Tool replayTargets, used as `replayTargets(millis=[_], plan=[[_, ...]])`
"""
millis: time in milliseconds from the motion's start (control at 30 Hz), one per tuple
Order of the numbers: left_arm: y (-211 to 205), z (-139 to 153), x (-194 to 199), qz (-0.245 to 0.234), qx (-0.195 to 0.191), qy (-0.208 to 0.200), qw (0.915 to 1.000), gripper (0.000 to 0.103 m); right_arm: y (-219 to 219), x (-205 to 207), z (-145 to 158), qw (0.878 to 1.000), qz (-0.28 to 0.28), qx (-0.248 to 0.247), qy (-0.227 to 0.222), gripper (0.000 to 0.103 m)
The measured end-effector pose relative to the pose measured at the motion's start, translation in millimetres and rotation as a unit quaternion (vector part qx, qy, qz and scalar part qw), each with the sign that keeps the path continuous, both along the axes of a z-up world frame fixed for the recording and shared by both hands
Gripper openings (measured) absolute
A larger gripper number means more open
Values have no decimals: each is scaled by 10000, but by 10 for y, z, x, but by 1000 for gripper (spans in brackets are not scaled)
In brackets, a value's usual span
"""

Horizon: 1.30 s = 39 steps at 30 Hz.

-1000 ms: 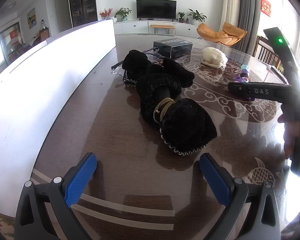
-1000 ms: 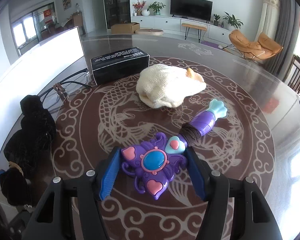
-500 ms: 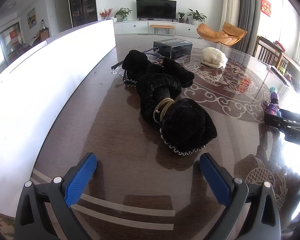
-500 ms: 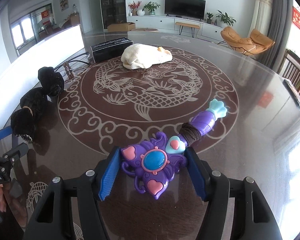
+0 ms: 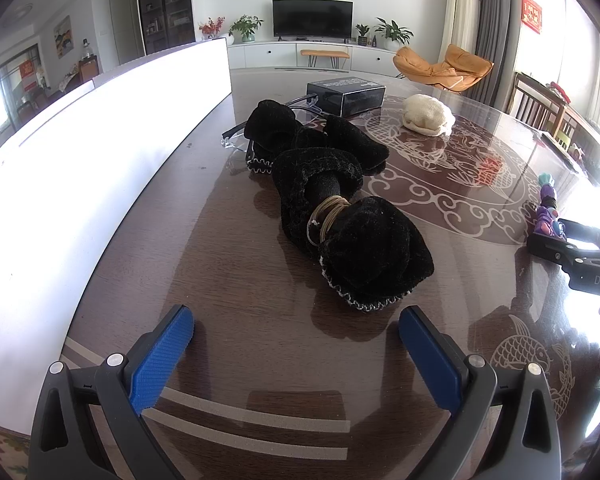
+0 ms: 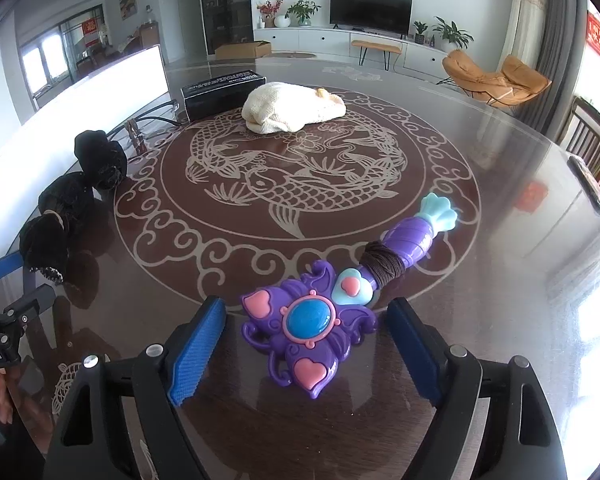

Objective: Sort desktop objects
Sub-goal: 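Grasp the black velvet item with the left tool while the right tool holds the wand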

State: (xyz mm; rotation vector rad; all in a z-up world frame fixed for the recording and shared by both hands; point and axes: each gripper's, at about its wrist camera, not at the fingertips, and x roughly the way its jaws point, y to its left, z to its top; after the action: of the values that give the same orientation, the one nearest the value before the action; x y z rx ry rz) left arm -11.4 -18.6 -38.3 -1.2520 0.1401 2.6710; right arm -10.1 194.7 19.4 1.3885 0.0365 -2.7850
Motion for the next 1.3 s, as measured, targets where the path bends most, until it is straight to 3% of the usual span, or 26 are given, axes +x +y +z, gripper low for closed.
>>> replayTargets(millis=[767,867,900,1000,1033,1167,1300], plan=[[18,0,9,-26,-2,-52,10000,103,-14,-7,6,10000,37,1,-19,88],[6,-7,3,-124,15,-212,9997,103,-18,-7,5,10000,38,6,-29,90],[-14,13,9,-201,150,-284,9993,103,-18,-7,5,10000,37,5,-29,90],[-154,95,39,-544,1251,-467,9896,103,-16,-8,3,10000,38,4,-29,90],[-176,122,56,-579,1417,-443,9872,103,-16,-8,3,10000,39,1,-29,90],[-101,272,-34,-544,1290,-194,9900,103,-19,-9,3,10000,39,5,-28,90],[95,300,-392,-242,938,-351,9947,103,-19,-9,4,10000,40,3,-29,90]])
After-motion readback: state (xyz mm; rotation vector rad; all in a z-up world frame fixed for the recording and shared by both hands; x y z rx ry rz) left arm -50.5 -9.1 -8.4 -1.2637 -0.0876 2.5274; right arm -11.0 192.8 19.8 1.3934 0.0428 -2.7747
